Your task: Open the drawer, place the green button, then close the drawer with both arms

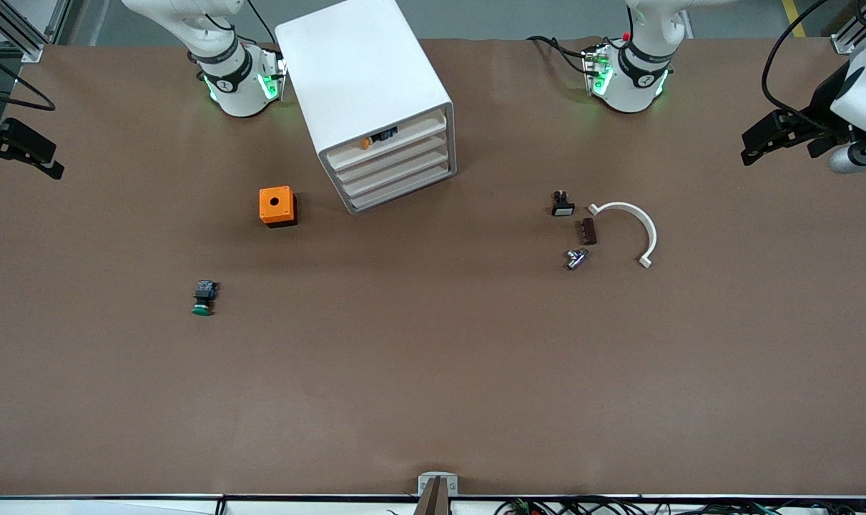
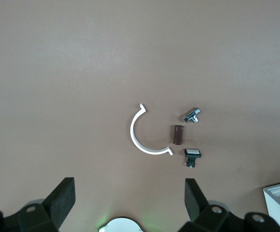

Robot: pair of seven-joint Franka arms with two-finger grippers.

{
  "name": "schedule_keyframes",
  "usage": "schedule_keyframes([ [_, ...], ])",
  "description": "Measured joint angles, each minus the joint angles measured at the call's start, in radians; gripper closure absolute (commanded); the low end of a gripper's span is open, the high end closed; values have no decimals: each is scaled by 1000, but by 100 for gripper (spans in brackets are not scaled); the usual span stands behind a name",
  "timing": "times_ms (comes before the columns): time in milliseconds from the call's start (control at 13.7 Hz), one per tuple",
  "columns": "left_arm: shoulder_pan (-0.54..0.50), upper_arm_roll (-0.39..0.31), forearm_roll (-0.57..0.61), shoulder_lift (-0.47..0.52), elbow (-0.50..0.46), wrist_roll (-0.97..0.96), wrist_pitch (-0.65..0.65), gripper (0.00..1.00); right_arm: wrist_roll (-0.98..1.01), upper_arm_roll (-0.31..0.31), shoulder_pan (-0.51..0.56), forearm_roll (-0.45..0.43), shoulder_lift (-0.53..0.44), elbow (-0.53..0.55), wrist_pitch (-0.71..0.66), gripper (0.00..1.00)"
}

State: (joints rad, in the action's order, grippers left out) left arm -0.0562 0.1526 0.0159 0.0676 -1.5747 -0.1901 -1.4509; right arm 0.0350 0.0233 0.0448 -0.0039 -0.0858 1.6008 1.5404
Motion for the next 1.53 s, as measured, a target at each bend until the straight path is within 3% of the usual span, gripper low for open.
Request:
schedule_keyframes([
  [583,3,3,0,-27,4,0,2,0,0,0,0,0,0,0,0,0],
  [874,6,11,0,-86,4,0,2,0,0,0,0,0,1,-1,0,0],
  [1166,22,16,-2,-210,14,-26,-19,0,0,0,0,0,2,-2,0,0],
  [1530,129,26,-12,-445,56,-283,-134,0,0,0,0,0,3,-4,0,0],
])
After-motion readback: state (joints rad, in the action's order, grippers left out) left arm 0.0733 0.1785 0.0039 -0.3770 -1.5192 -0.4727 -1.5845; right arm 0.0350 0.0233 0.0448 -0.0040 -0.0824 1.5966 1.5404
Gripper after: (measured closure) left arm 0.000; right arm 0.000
